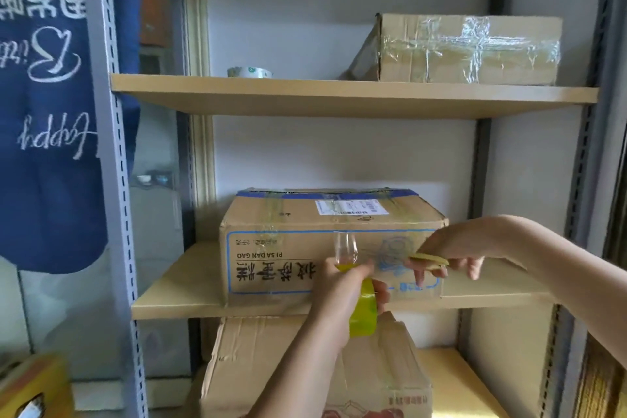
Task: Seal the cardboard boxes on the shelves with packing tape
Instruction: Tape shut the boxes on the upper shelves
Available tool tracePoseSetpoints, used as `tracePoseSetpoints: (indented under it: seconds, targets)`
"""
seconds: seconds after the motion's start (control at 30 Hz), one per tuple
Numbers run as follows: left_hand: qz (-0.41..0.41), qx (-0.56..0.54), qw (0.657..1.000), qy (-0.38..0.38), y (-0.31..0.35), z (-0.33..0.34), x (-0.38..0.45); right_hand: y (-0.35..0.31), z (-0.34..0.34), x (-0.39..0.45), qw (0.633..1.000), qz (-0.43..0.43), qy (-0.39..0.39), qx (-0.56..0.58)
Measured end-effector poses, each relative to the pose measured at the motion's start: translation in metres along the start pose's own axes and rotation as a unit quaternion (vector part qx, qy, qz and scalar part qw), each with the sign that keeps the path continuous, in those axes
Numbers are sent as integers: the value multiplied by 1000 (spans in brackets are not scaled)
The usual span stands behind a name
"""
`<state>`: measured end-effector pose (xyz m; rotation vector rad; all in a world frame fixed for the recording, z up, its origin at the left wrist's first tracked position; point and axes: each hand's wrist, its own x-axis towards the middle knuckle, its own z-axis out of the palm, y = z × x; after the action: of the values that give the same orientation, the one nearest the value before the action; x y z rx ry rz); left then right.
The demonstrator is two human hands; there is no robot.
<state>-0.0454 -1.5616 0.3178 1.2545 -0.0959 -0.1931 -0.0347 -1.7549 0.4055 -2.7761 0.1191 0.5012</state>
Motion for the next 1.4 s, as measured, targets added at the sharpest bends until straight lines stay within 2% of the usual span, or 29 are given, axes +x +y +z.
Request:
tracePoseSetpoints:
  seconds: [0.17,0.3,0.43,0.53,0.6,0.7,0.8,0.9,0.97,1.13,1.3,1.4]
  targets:
    - [12,-16,1000,-14,4,-4,-5,-41,-2,8,997,-70,-14,14]
    - [13,8,1000,-6,3,-10,-6,-46,5,14,989,-104,61,-89]
    - [-69,6,996,-51,-12,-21,-12,-40,16,17,984,-136,102,-45]
    - [-63,29,996,-61,-24,-37,-21,-43,26,7,972,-152,137,-117]
    - [-33,43,998,-37,-22,-52,-24,-52,38,1,965,-155,130,-169]
    - [4,36,999,20,-10,-84,-24,-85,66,-7,961,-177,124,-171]
    - [43,29,994,101,4,-124,-22,-146,92,-2,937,-219,219,-160]
    - [74,22,982,173,16,-166,-22,-212,113,13,931,-239,273,-52]
    - [74,17,976,203,25,-192,-24,-254,124,25,922,-236,306,-28]
    - [22,20,971,237,34,-241,-27,-326,152,67,930,-202,299,-64]
    - [52,74,964,249,30,-267,-31,-335,172,105,952,-161,258,-28]
    - [56,89,960,258,37,-272,-30,-336,175,109,941,-192,273,-61]
